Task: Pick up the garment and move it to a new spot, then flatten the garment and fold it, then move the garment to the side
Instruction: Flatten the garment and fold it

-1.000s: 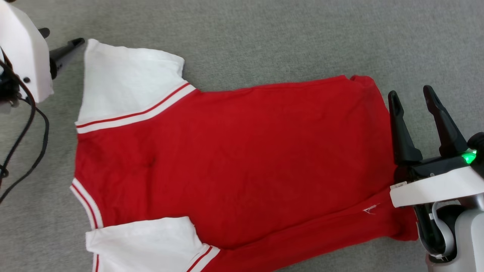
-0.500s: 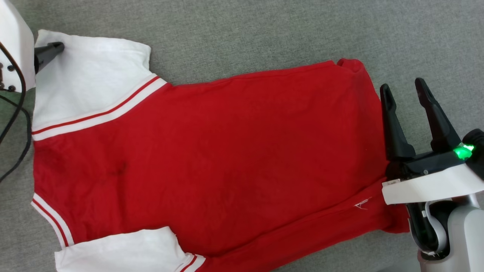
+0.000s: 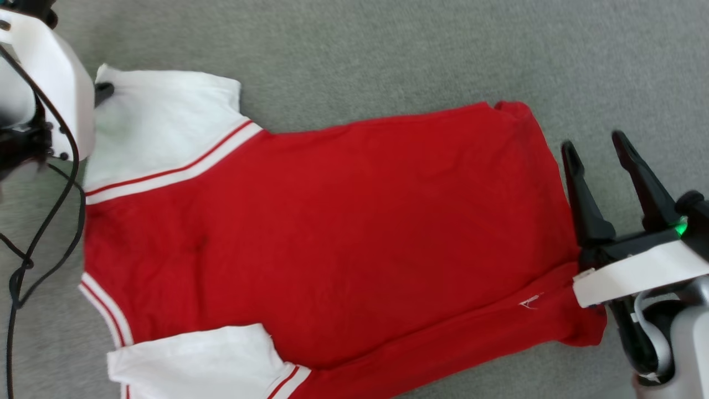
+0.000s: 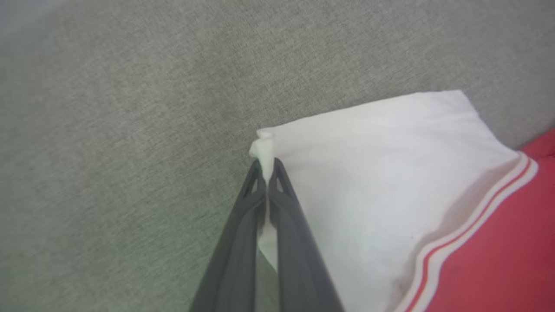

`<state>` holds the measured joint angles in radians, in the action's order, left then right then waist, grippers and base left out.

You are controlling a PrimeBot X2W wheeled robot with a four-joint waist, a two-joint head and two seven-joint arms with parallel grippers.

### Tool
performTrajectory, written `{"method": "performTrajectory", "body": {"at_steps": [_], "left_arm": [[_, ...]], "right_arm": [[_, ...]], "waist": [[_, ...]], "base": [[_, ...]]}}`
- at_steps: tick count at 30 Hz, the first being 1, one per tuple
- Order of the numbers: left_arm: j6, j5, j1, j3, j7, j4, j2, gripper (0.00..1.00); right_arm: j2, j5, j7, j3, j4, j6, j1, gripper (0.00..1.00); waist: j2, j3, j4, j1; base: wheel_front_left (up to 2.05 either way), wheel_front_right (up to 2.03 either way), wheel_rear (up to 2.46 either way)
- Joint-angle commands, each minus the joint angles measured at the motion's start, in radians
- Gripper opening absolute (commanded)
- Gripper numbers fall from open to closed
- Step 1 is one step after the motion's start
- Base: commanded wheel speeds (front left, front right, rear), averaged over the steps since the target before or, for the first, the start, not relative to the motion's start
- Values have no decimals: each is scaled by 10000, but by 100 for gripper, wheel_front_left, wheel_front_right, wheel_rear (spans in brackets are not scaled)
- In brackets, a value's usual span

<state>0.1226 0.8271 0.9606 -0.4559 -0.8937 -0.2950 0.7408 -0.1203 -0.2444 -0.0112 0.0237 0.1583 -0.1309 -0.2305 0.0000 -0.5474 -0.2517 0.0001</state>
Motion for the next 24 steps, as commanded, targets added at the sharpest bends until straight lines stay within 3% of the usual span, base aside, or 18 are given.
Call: {"method": "performTrajectory", "body": {"at_steps": [1,7,14,20,24], "left_arm": [[38,-22,-113,-35,383,105,-109,0],[74,30,-346,-612,1595,1018,-176,0],[79,-43,-674,-1390,2714,2469,200,0],[79,-76,-1001,-1729,3219,3559,301,0],[76,-186,-1130,-1886,3491,4177,157,0]], "right_arm": [[-217,53,-194,-65,-45,4,166,100],[-1340,-92,-1909,-181,147,4,164,100],[-2812,-897,-5207,-233,307,4,-531,100],[-3596,-1338,-7913,-162,-146,4,-1321,100],[-3866,-1402,-8925,-121,-516,4,-1884,100]], "waist": [[0,429,326,-1],[0,1118,1014,-1],[0,1365,1898,-1],[0,1199,2602,-1],[0,955,3030,-1]], "base": [[0,0,0],[0,0,0],[0,0,0],[0,0,0],[0,0,0]]}}
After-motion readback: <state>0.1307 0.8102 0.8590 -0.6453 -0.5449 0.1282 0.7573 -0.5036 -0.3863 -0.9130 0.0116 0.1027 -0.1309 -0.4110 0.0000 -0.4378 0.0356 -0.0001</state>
